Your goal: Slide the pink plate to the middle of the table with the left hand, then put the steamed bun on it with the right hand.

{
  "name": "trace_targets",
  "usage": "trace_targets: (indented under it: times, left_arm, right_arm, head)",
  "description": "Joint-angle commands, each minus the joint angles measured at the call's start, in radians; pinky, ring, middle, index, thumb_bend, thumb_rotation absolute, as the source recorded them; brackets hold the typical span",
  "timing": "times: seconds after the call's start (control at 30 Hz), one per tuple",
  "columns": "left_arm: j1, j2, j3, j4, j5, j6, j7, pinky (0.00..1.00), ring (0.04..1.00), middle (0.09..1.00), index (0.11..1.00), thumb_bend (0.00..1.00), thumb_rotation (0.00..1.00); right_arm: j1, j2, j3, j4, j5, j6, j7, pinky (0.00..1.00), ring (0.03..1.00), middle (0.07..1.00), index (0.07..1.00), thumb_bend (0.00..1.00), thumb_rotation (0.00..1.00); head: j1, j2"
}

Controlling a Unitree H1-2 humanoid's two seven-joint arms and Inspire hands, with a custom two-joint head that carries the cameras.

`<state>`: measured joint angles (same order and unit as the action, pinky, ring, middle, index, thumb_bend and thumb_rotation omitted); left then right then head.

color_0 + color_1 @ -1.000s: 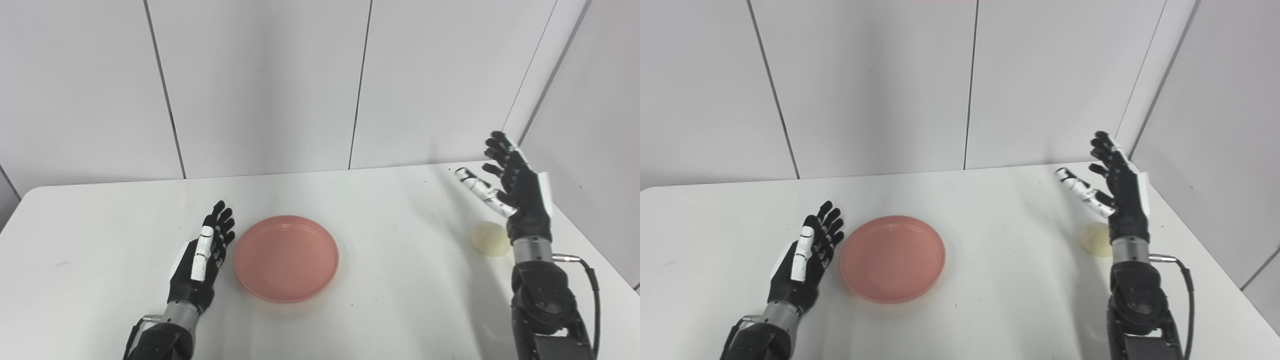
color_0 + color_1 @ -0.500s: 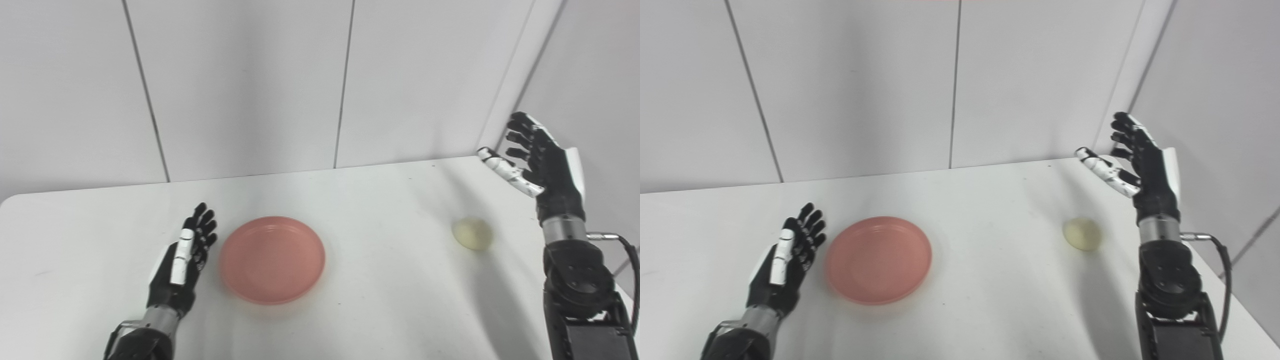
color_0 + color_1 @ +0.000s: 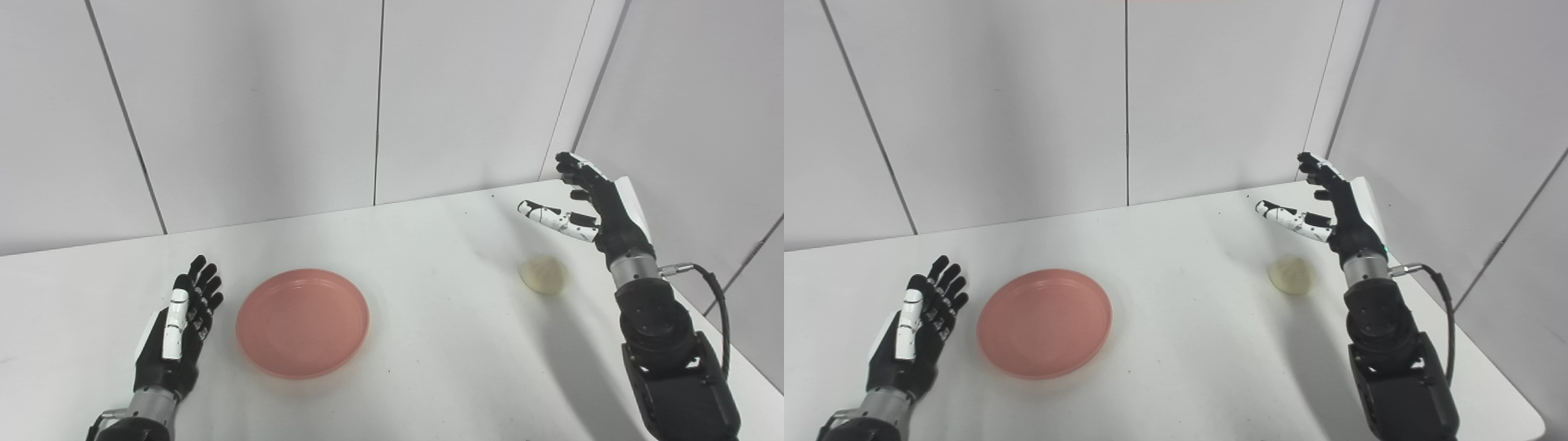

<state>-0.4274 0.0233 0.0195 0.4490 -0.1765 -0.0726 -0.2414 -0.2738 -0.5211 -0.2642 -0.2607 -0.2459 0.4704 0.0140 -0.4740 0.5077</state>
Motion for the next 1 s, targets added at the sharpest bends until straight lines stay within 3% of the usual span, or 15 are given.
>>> trace_targets:
  times: [0.0, 0.1, 0.17, 0.33, 0.7, 0.97]
  left_arm:
    - [0.02, 0.016, 0.006, 0.032, -0.014, 0.021, -0.011, 1.0, 1.0, 1.0, 1.0, 0.63, 1.0]
    - [0.019, 0.018, 0.008, 0.036, -0.012, 0.022, -0.011, 1.0, 1.0, 1.0, 1.0, 0.64, 1.0]
    - [0.019, 0.021, 0.008, 0.037, -0.009, 0.024, -0.01, 1.0, 1.0, 1.0, 1.0, 0.64, 1.0]
    - [0.019, 0.022, 0.008, 0.032, -0.007, 0.028, -0.007, 1.0, 1.0, 1.0, 1.0, 0.64, 1.0]
    - [0.02, 0.022, 0.008, 0.025, -0.016, 0.034, -0.01, 1.0, 1.0, 1.0, 1.0, 0.64, 1.0]
    - [0.022, 0.021, 0.005, 0.016, -0.014, 0.04, -0.008, 1.0, 1.0, 1.0, 1.0, 0.63, 1.0]
  right_arm:
    - [-0.02, -0.028, -0.005, -0.027, -0.037, -0.001, 0.017, 0.74, 0.813, 0.838, 0.844, 0.74, 0.29]
    - [-0.02, -0.029, 0.002, -0.013, -0.112, -0.001, 0.059, 0.72, 0.805, 0.836, 0.847, 0.81, 0.27]
    - [-0.025, -0.02, -0.003, -0.006, -0.171, -0.001, 0.097, 0.72, 0.812, 0.844, 0.854, 0.84, 0.31]
    - [-0.036, 0.007, -0.025, 0.0, -0.265, -0.001, 0.18, 0.75, 0.845, 0.876, 0.875, 0.85, 0.34]
    - [-0.043, -0.017, 0.004, 0.054, -0.317, -0.001, 0.258, 0.8, 0.914, 0.926, 0.891, 0.84, 0.27]
    - [-0.048, 0.003, -0.001, 0.082, -0.38, -0.001, 0.296, 0.84, 0.929, 0.921, 0.868, 0.83, 0.23]
  head:
    - [-0.004, 0.0]
    - [-0.008, 0.0]
    - [-0.01, -0.002]
    - [-0.011, -0.004]
    - [-0.014, -0.004]
    - [-0.011, -0.005]
